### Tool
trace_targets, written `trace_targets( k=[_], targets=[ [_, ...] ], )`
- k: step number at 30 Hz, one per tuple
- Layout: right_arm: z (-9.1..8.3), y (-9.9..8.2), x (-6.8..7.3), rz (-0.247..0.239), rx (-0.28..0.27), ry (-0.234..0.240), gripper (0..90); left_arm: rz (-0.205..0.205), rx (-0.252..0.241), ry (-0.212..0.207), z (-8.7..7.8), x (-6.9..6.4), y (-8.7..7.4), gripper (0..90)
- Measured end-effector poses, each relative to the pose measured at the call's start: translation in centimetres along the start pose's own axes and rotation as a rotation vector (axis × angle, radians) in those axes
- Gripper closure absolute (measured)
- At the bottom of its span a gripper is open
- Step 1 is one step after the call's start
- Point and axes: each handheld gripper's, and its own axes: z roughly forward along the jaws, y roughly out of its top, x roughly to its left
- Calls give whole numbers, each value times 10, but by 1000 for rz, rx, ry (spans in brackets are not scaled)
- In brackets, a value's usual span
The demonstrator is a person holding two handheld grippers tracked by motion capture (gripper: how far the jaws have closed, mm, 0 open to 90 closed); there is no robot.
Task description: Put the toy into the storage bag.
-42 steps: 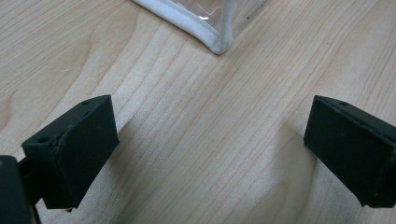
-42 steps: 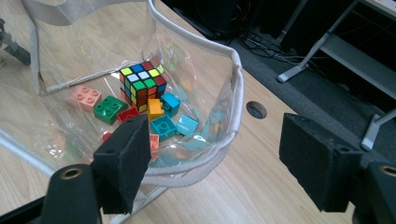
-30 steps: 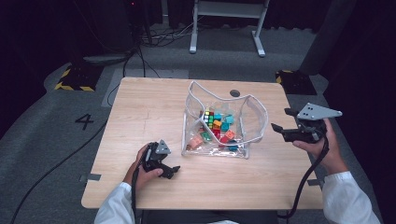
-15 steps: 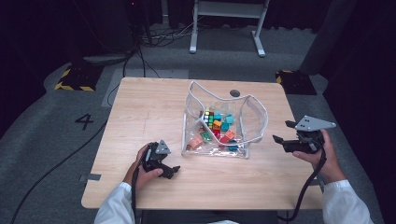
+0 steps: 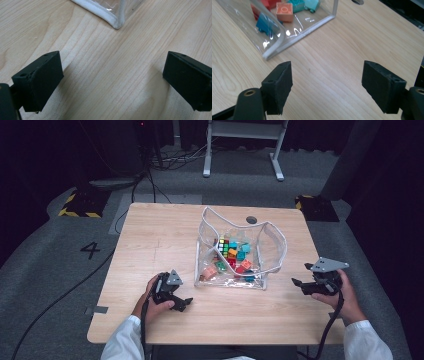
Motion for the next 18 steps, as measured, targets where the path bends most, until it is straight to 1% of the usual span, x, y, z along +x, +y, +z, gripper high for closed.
trace_targets(
  k=[2, 4, 7, 9, 11, 16, 18],
  targets=[
    [1, -5, 1, -3, 10, -5, 247, -1, 1, 0, 0, 0, 0, 29],
    [3, -10, 2, 13, 13, 3, 247, -1, 1, 0, 0, 0, 0, 29],
    [5, -17, 3, 17, 28, -6, 247, -2, 1, 0, 0, 0, 0, 29],
    [5, -21, 2, 9, 36, 0, 247, 0, -2, -2, 0, 0, 0, 29],
    [5, -25, 3, 21, 34, 4, 247, 0, -1, -1, 0, 0, 0, 29],
    [6, -35, 6, 19, 46, 7, 246, -2, 1, 0, 0, 0, 0, 29],
    [6, -38, 7, 17, 54, 19, 245, -1, 1, 0, 0, 0, 0, 29]
  ],
)
